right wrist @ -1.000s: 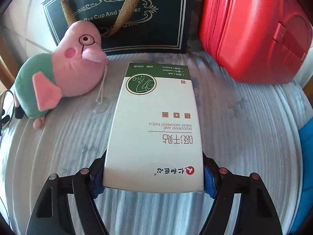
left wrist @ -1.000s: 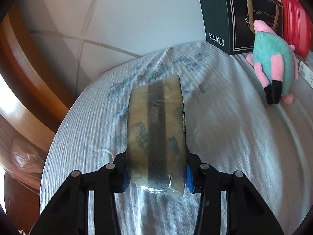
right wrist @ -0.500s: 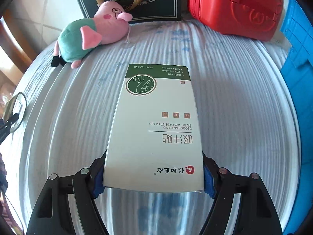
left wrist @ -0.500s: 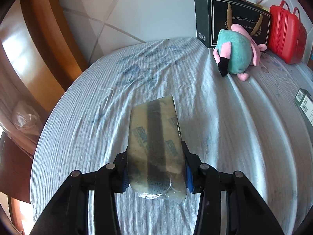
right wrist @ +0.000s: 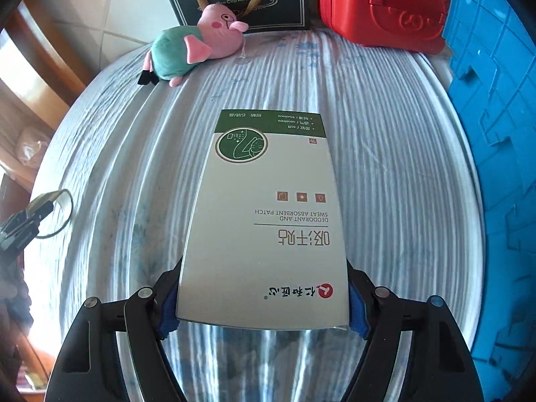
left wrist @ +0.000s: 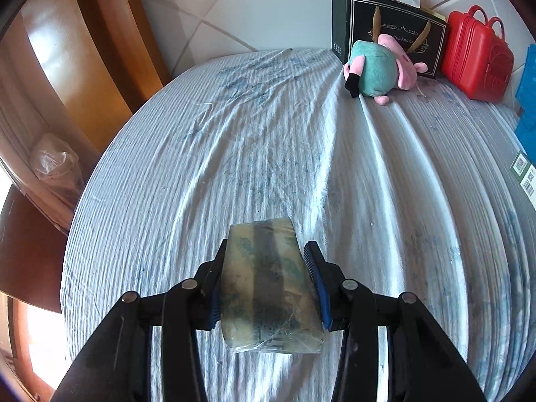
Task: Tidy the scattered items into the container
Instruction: 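Lift the tape roll and patch box and carry both toward the blue crate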
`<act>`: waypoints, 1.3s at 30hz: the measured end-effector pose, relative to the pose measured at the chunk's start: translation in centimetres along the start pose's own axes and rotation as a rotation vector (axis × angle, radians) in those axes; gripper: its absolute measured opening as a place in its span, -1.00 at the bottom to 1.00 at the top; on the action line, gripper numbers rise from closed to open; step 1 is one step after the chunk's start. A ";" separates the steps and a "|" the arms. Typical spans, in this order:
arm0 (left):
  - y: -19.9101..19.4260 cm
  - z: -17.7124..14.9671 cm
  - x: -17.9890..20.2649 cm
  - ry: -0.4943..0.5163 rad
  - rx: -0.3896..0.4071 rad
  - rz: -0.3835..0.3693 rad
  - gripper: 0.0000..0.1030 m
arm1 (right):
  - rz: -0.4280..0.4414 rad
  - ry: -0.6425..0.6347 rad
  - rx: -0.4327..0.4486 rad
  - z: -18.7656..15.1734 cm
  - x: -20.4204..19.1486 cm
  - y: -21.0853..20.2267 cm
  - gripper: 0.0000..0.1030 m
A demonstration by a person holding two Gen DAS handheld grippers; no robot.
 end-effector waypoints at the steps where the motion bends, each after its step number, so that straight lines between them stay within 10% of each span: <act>1: -0.4 -0.5 0.1 0.001 -0.005 0.002 -0.18 | 0.002 -0.005 0.002 -0.2 -0.1 -0.6 0.48; 23: -11.6 -5.4 2.9 -0.030 -0.046 0.052 -0.18 | 0.058 -0.072 0.061 -4.7 -1.6 -11.2 0.48; 39: -18.1 -3.2 3.5 -0.072 0.015 0.054 -0.18 | 0.087 -0.093 0.119 -6.2 -2.1 -15.0 0.48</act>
Point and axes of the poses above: each gripper's, at about its wrist camera, not at the fingertips, and y roughly the way its jaws point, x to its right, z to its top, the point moved 9 cm from there along y, roughly the way its jaws point, and after that the axes turned 8 degrees about -z, right-handed, at the moved point
